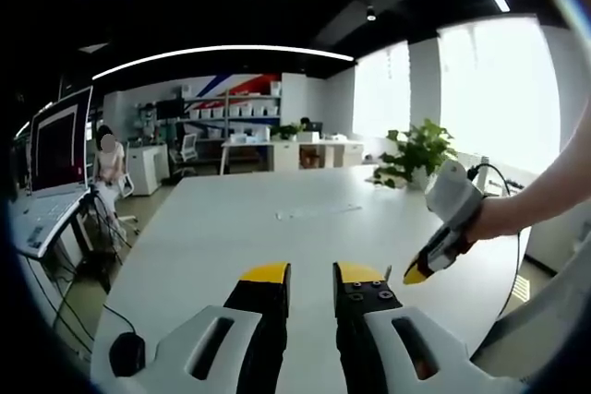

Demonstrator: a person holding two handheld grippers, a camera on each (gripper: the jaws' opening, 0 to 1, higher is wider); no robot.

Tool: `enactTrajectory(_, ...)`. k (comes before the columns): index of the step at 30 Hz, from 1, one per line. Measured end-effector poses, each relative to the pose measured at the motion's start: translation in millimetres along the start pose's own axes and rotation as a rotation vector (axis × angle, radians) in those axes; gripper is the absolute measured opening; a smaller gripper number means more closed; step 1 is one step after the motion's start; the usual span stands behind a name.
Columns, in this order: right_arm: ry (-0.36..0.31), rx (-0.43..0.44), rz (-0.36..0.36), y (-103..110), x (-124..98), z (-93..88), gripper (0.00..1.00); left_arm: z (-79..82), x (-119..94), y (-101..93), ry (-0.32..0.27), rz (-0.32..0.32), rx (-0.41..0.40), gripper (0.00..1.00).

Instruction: Place the washer onto the threaded stud by aligning its center hole with the stud, sliding it down to the base, and recovering from edge contact or off-axis alignment until the washer reaches the visible bottom stop.

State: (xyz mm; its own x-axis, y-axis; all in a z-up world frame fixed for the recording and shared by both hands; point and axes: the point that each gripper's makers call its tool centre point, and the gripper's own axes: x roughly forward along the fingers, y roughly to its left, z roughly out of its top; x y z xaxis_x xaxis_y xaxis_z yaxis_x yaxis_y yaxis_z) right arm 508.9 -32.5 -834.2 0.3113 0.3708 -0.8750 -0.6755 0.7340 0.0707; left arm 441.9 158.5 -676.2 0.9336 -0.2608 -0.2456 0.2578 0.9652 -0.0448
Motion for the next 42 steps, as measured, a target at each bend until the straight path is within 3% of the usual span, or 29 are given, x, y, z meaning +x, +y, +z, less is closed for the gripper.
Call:
enactTrajectory(12, 0.073, -0.004, 0.013, 6.8, 15.0, -26.4, 0.11, 0.6, -0.8, 2.9, -0.006, 0.008, -0.008, 0.16)
enactTrajectory(42, 0.119, -0.017, 0.003, 8.3, 31.2, -27.6, 0.12, 8.7, -2.2, 1.4, -0.045, 0.003, -0.012, 0.19)
